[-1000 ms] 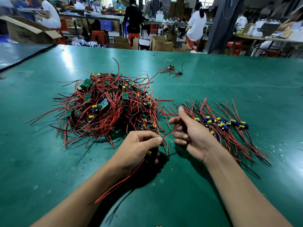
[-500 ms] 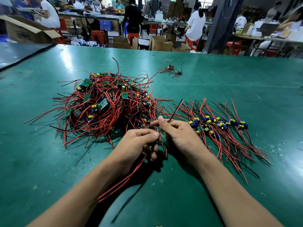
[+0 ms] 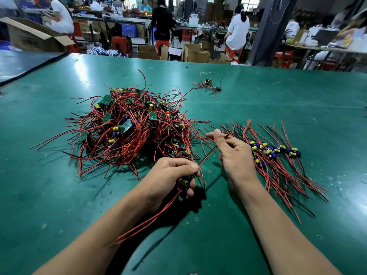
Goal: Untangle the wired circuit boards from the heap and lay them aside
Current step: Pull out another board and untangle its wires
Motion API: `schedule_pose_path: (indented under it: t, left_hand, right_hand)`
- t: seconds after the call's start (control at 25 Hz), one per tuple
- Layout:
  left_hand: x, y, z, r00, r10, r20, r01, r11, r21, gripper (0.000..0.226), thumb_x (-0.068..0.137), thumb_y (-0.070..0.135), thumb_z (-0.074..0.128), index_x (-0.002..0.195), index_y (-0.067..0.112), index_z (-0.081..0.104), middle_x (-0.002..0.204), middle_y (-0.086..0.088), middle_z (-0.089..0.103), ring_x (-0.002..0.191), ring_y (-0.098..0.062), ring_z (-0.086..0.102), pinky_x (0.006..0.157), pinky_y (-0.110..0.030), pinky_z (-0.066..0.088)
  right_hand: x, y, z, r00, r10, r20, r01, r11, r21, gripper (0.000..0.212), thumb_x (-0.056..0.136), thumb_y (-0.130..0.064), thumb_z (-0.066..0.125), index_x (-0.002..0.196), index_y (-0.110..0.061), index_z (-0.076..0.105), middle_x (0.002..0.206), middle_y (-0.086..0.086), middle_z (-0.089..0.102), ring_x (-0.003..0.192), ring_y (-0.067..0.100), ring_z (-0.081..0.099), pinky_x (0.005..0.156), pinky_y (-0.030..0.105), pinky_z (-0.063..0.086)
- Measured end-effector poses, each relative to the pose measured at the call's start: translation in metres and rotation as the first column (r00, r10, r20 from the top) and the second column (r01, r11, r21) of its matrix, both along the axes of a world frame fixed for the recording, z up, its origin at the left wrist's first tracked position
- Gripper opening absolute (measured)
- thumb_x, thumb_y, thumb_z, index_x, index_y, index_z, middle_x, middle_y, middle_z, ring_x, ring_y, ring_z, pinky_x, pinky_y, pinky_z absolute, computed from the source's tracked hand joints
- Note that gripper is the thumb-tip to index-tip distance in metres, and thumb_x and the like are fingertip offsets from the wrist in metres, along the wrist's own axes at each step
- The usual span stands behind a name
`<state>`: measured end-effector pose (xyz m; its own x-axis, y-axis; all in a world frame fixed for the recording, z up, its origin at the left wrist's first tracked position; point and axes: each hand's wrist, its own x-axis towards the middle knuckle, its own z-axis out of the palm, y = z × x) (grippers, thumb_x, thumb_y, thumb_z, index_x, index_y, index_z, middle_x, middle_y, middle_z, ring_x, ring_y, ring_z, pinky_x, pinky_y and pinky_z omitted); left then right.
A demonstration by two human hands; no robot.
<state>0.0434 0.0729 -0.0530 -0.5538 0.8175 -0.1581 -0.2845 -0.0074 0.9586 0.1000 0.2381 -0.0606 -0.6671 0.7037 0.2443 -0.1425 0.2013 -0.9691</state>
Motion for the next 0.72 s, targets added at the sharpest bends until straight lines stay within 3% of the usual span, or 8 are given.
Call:
schedule_pose_path:
  t: [0.16, 0.28, 0.36, 0.48, 0.56, 0.64, 0.72]
  left_hand:
    - [0.002, -0.001, 0.002, 0.999, -0.004, -0.042, 0.004, 1.0, -0.013, 0.023, 0.092, 0.013, 0.06, 0.072, 0.009, 0.069, 0.056, -0.009, 0.056, 0.045, -0.02, 0.053, 0.047, -0.023, 0.045]
    - [0.004, -0.002, 0.003, 0.999, 0.026, -0.047, -0.027, 0.999, -0.017, 0.019, 0.091, 0.013, 0.062, 0.076, 0.007, 0.071, 0.058, -0.01, 0.059, 0.046, -0.021, 0.054, 0.051, -0.026, 0.043]
    - [0.005, -0.002, 0.004, 0.997, 0.046, -0.065, -0.047, 0.999, -0.024, 0.017, 0.091, 0.015, 0.063, 0.079, 0.007, 0.071, 0.062, -0.011, 0.064, 0.047, -0.022, 0.058, 0.056, -0.028, 0.041]
    - [0.006, -0.001, 0.009, 0.991, 0.121, -0.05, -0.12, 0.993, 0.013, 0.019, 0.092, 0.016, 0.063, 0.076, 0.011, 0.072, 0.07, -0.015, 0.07, 0.053, -0.024, 0.065, 0.058, -0.03, 0.046]
    - [0.004, -0.001, 0.012, 0.978, 0.195, -0.067, -0.191, 0.979, 0.066, 0.02, 0.092, 0.017, 0.061, 0.077, 0.014, 0.073, 0.079, -0.019, 0.073, 0.065, -0.026, 0.068, 0.065, -0.031, 0.053]
    - [0.001, -0.001, 0.015, 0.95, 0.286, -0.124, -0.269, 0.954, 0.133, 0.017, 0.094, 0.017, 0.06, 0.082, 0.013, 0.071, 0.087, -0.026, 0.072, 0.077, -0.031, 0.068, 0.073, -0.036, 0.053]
    - [-0.002, -0.002, 0.017, 0.916, 0.367, -0.16, -0.333, 0.92, 0.206, 0.016, 0.096, 0.017, 0.057, 0.085, 0.011, 0.068, 0.091, -0.028, 0.071, 0.08, -0.029, 0.068, 0.07, -0.036, 0.055]
  right_hand:
    - [0.002, -0.001, 0.001, 0.998, -0.041, 0.045, 0.044, 0.998, -0.055, 0.047, 0.094, -0.057, 0.053, 0.08, -0.021, 0.079, 0.052, -0.002, 0.031, 0.045, 0.009, 0.023, 0.047, 0.026, 0.018]
    - [0.002, -0.001, 0.004, 0.996, 0.06, 0.06, -0.036, 0.936, -0.349, 0.051, 0.099, -0.052, 0.052, 0.072, -0.017, 0.077, 0.055, -0.006, 0.035, 0.039, 0.005, 0.023, 0.037, 0.018, 0.02]
    - [0.003, 0.0, 0.008, 0.987, 0.157, 0.031, -0.122, 0.862, -0.493, 0.046, 0.092, -0.055, 0.058, 0.084, -0.013, 0.076, 0.057, -0.007, 0.036, 0.038, 0.004, 0.022, 0.034, 0.017, 0.02]
    - [0.005, 0.001, 0.009, 0.958, 0.288, -0.002, -0.244, 0.81, -0.533, 0.064, 0.074, -0.065, 0.065, 0.104, -0.009, 0.072, 0.061, -0.008, 0.042, 0.039, 0.003, 0.026, 0.035, 0.017, 0.022]
    - [0.008, -0.001, 0.01, 0.935, 0.352, 0.043, -0.305, 0.86, -0.409, 0.054, 0.078, -0.06, 0.067, 0.101, -0.011, 0.073, 0.062, -0.007, 0.048, 0.04, 0.003, 0.033, 0.037, 0.017, 0.027]
    - [0.012, -0.006, 0.009, 0.916, 0.343, 0.209, -0.344, 0.938, -0.033, 0.026, 0.088, -0.04, 0.073, 0.093, -0.015, 0.076, 0.065, -0.001, 0.063, 0.049, 0.003, 0.051, 0.047, 0.022, 0.042]
    - [0.015, -0.013, 0.008, 0.903, 0.309, 0.298, -0.385, 0.89, 0.243, 0.009, 0.085, -0.024, 0.08, 0.091, -0.018, 0.077, 0.084, 0.012, 0.074, 0.07, 0.018, 0.066, 0.069, 0.04, 0.056]
